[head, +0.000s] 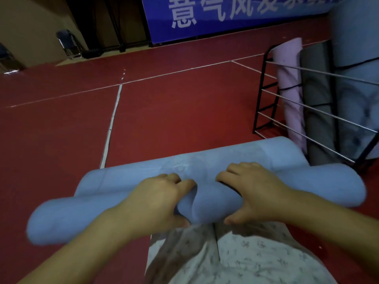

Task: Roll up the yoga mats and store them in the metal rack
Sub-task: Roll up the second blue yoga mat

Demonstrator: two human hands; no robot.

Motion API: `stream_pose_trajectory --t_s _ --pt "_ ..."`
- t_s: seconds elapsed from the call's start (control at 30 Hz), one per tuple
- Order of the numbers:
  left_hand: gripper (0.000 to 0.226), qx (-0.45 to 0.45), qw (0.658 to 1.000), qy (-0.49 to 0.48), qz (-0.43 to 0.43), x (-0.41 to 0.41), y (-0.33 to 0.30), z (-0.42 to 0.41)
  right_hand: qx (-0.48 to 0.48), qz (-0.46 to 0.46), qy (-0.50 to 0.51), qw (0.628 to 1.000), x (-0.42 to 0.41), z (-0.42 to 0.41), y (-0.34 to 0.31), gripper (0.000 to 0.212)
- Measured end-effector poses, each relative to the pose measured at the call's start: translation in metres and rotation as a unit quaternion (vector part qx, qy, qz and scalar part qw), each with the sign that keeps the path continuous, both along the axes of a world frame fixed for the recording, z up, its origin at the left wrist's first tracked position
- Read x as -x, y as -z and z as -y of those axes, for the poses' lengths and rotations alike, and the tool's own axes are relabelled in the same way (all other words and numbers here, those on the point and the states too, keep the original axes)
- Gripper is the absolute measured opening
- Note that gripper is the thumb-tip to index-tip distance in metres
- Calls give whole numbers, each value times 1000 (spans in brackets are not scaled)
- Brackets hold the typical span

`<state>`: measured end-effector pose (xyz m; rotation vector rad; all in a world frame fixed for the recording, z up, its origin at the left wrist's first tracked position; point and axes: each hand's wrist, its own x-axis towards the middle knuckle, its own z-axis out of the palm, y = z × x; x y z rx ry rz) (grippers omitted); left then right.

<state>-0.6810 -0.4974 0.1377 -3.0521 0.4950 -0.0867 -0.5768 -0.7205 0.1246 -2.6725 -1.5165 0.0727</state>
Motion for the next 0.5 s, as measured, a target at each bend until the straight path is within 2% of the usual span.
stream_pose_trajectory --t_s 0.13,0.2,0.37,0.5 --pt "80 54 995 -43 -77 -15 -3 -7 0 -54 -16 998 -16 -9 -8 68" --pt "78 82 987 -55 -124 -25 -11 -8 6 -97 -23 995 -26 -14 -13 64" --pt "68 103 949 -85 -284 -65 -40 -14 33 -195 -10 980 -53 -26 -21 59" --pt "66 131 915 -113 -365 -92 -47 -26 59 -224 0 973 -64 -31 -29 63"
